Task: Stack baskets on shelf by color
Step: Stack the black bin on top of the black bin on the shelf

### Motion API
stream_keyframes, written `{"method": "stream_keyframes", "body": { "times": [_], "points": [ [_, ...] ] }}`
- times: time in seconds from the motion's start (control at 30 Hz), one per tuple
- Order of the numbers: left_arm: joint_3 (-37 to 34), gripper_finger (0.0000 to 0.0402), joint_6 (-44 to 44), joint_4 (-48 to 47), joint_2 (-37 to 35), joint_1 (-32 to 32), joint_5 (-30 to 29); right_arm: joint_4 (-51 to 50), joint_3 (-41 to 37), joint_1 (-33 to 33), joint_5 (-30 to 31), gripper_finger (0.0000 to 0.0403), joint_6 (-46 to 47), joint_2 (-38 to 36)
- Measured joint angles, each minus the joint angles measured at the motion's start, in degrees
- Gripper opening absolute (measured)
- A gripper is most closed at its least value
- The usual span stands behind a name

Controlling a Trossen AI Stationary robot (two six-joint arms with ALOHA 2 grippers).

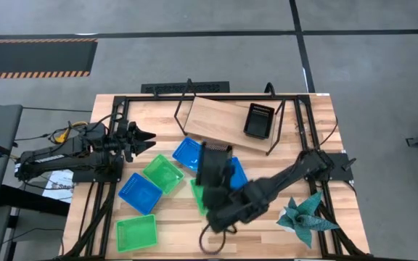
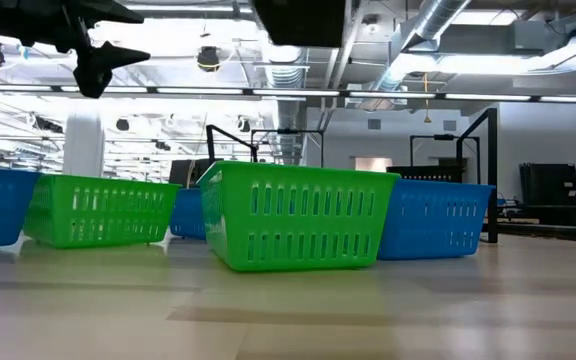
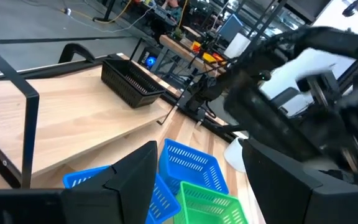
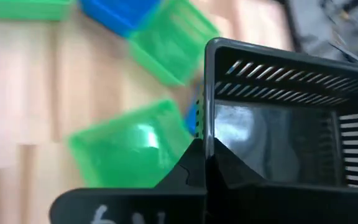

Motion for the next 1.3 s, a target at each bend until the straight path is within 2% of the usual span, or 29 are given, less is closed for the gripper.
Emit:
{"method": "stream_keyframes", "body": {
  "times": [0.1,0.17,0.3,0.4,0.6,0.77,0.93,1.1,1.3],
  "points": [
    [0.0,0.0227,0.1,-0.1,0.0,0.0,0.0,-8.9,0.0,-2.3,1.0,0.0004,2.8,-3.3],
    [0.0,0.0227,0.8,-0.1,0.0,0.0,0.0,-11.2,-0.4,-4.4,1.6,0.0006,3.9,-5.0],
    [0.0,0.0227,1.0,-0.1,0.0,0.0,0.3,-11.2,-6.8,-8.3,2.4,0.0012,1.7,-12.1],
    [0.0,0.0227,1.1,-0.9,0.0,0.0,0.4,-10.0,-15.2,-10.7,2.3,0.0007,2.9,-20.4],
    [0.0,0.0227,3.4,-1.5,0.0,0.0,0.3,-0.4,-35.0,-14.7,2.4,0.0013,2.1,-36.6],
    [0.0,0.0227,4.0,-1.5,0.0,0.0,-0.8,13.4,-53.1,-19.6,1.5,0.0017,-4.2,-48.7],
    [0.0,0.0227,4.0,-1.5,0.0,0.0,-1.6,30.8,-67.8,-26.0,-6.9,0.0011,-13.7,-58.0],
    [0.0,0.0227,4.0,-1.4,0.0,0.0,-1.6,38.9,-75.2,-32.0,-12.1,0.0019,-18.7,-61.6],
    [0.0,0.0227,3.4,-1.5,0.0,0.0,-1.6,41.5,-76.3,-36.8,-16.9,0.0013,-22.6,-61.1]
  ]
}}
